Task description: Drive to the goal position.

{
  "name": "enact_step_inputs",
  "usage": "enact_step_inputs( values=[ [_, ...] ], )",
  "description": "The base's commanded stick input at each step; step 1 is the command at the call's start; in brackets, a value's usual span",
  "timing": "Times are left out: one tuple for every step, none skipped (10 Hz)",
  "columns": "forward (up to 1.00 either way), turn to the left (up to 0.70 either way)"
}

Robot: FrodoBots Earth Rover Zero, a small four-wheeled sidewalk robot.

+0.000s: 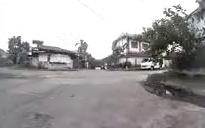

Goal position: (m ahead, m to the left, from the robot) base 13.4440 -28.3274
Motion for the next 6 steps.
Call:
enact_step_inputs(
  values=[
    [1.0,-0.22],
    [1.0,-0.4],
    [1.0,-0.4],
    [1.0,-0.4],
    [1.0,-0.4],
    [1.0,-0.4]
  ],
)
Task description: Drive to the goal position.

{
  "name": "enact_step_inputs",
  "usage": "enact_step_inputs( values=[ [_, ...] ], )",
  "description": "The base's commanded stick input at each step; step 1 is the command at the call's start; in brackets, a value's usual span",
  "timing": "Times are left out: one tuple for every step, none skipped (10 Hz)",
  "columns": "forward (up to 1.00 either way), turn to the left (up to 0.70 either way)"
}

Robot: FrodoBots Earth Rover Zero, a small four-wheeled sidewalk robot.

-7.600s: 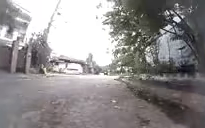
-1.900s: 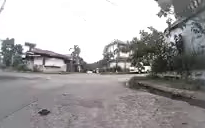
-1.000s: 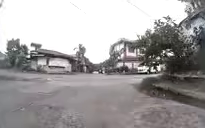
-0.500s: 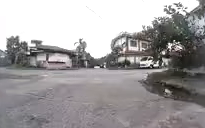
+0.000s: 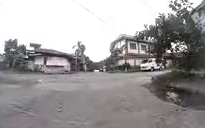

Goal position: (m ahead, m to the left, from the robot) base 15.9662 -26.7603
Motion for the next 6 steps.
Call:
enact_step_inputs(
  values=[
    [1.0,-0.4],
    [1.0,-0.35],
    [1.0,-0.14],
    [1.0,0.0],
    [1.0,0.0],
    [1.0,0.0]
  ],
)
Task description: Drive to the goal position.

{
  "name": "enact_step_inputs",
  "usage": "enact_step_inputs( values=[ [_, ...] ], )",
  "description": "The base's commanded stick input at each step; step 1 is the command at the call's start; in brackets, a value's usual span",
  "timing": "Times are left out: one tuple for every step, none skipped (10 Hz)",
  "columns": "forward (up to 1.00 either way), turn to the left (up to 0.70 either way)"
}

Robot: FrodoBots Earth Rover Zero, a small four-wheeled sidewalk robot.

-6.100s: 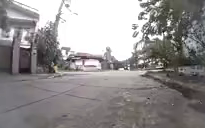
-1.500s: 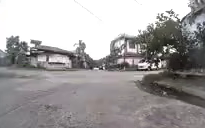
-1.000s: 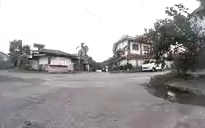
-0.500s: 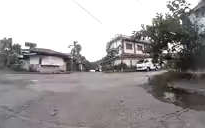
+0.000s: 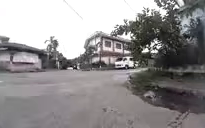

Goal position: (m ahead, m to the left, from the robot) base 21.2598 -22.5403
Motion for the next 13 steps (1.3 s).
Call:
enact_step_inputs(
  values=[
    [1.0,0.0],
    [1.0,0.0],
    [1.0,0.0],
    [1.0,0.0],
    [1.0,0.0],
    [1.0,0.0],
    [1.0,0.0],
    [1.0,0.0],
    [1.0,0.0],
    [1.0,0.0],
    [1.0,0.0],
    [1.0,0.0],
    [1.0,0.0]
  ],
)
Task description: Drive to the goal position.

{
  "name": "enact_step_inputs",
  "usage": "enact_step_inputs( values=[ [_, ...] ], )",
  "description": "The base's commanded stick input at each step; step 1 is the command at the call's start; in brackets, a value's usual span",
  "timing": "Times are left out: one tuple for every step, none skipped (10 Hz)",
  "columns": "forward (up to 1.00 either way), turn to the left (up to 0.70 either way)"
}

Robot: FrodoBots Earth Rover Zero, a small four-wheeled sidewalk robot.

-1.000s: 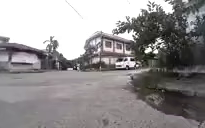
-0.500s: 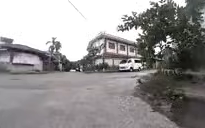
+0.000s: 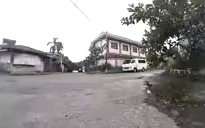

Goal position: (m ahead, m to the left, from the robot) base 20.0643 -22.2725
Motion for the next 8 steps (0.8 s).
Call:
enact_step_inputs(
  values=[
    [1.0,0.0],
    [1.0,-0.01],
    [1.0,-0.19],
    [1.0,-0.4],
    [1.0,-0.4],
    [1.0,-0.4],
    [1.0,-0.4],
    [1.0,-0.4]
  ],
)
